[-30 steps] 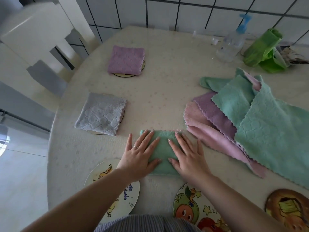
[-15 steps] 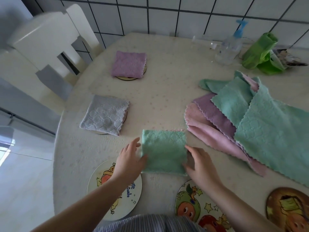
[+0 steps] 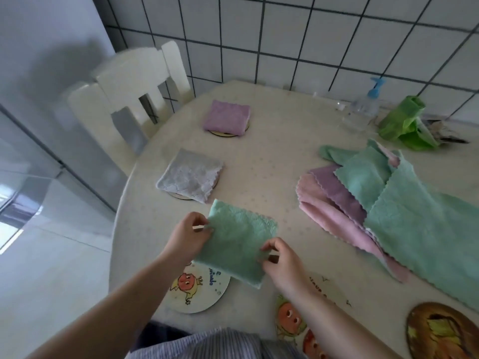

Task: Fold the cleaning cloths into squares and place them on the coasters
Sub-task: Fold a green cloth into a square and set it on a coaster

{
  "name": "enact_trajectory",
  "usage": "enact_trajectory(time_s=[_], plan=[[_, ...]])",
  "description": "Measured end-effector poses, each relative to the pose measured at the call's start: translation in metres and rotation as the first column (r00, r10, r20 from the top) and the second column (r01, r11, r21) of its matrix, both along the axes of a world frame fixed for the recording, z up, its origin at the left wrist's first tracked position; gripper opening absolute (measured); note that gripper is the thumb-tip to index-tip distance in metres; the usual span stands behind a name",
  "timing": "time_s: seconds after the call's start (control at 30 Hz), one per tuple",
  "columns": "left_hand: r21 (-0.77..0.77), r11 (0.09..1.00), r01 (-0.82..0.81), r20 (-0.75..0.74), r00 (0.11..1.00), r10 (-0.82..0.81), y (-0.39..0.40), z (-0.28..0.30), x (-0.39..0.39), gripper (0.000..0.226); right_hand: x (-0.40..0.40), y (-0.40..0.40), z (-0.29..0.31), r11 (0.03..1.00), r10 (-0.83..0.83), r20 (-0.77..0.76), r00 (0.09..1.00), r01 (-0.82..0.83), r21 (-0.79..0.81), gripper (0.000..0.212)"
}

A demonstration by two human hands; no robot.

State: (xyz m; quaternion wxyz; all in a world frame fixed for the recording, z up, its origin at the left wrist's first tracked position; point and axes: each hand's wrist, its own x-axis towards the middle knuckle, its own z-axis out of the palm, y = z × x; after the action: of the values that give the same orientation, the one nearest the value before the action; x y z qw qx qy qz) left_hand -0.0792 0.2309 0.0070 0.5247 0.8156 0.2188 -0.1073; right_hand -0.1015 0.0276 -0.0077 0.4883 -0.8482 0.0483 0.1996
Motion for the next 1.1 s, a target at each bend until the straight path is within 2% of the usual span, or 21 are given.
enact_trajectory(time_s=[0.17,0.3,0.47,0.67,0.73,0.83,0.9,0.97,1.1], plan=[[0.136,0.987,-0.082,-0.005,0.996,0.084,0.05,-0.006,-0.047,0.019,-0.023,0.045,-0.01,0.964,0.264,0.0,0.964,-0.264,-0.033,0.033],[0.277,0.961,-0.001,0.032,0.999,-0.008,0.064,-0.017,-0.07,0.023,-0.033,0.062,-0.016,0.91,0.405,-0.001,0.914,-0.403,-0.095,0.037],[0.325,0.944,0.062,0.062,0.994,-0.086,0.063,-0.028,-0.079,0.042,-0.04,0.062,-0.017,0.894,0.424,0.015,0.906,-0.416,-0.165,0.044],[0.36,0.933,0.022,0.169,0.982,-0.088,0.063,-0.04,-0.081,0.044,-0.044,0.06,-0.014,0.881,0.452,0.022,0.892,-0.443,-0.166,0.054],[0.416,0.908,0.059,0.183,0.972,-0.146,0.063,-0.043,-0.084,0.048,-0.048,0.06,-0.012,0.878,0.452,0.064,0.89,-0.431,-0.208,0.054],[0.565,0.816,0.124,0.26,0.911,-0.319,0.059,-0.041,-0.09,0.038,-0.052,0.056,-0.008,0.827,0.516,0.146,0.844,-0.447,-0.339,0.052],[0.618,0.762,0.194,0.241,0.876,-0.418,0.054,-0.039,-0.095,0.038,-0.05,0.052,-0.007,0.759,0.604,0.191,0.774,-0.485,-0.435,0.042],[0.628,0.731,0.267,0.17,0.87,-0.463,0.051,-0.043,-0.101,0.041,-0.048,0.05,-0.007,0.681,0.687,0.172,0.706,-0.543,-0.492,0.035],[0.598,0.741,0.305,0.061,0.905,-0.421,0.049,-0.056,-0.11,0.047,-0.05,0.044,-0.017,0.64,0.722,0.104,0.684,-0.603,-0.475,0.038]])
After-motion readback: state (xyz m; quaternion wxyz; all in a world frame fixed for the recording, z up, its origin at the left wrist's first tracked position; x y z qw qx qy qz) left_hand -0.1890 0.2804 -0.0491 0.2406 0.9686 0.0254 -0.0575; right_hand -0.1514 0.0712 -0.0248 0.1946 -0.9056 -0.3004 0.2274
